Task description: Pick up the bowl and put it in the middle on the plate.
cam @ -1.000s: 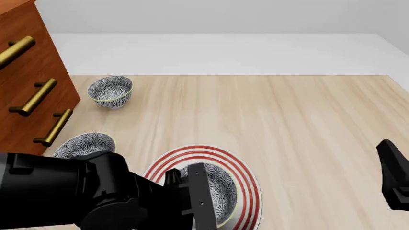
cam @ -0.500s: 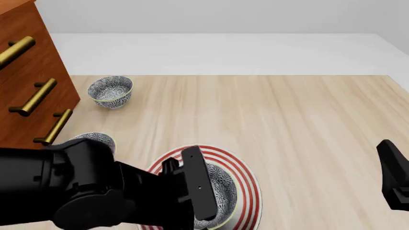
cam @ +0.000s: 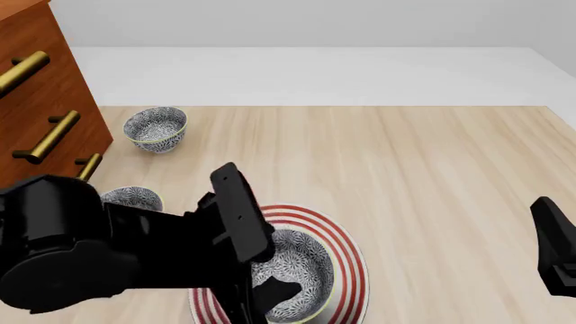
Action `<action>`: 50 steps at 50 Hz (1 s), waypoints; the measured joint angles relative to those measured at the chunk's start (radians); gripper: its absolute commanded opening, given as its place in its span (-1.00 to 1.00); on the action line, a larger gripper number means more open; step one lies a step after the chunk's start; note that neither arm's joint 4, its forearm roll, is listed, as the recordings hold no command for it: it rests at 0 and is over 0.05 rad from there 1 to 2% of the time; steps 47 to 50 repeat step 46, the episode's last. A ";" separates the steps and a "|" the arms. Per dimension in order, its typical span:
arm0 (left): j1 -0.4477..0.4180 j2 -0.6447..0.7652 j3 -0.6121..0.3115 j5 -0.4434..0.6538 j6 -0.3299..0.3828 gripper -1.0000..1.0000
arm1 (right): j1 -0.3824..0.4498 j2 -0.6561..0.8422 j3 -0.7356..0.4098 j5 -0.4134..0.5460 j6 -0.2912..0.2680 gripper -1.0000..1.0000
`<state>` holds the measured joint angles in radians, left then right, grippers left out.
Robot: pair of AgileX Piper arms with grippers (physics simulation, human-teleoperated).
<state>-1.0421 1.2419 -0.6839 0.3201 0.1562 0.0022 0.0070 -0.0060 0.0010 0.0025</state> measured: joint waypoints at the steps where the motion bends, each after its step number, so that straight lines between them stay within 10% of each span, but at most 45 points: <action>1: 0.004 -0.007 0.003 -0.005 -0.005 1.00 | 0.000 0.000 0.000 0.000 0.000 1.00; 50: 0.142 -0.360 0.218 -0.032 -0.105 1.00 | 0.000 0.000 0.000 0.000 0.000 1.00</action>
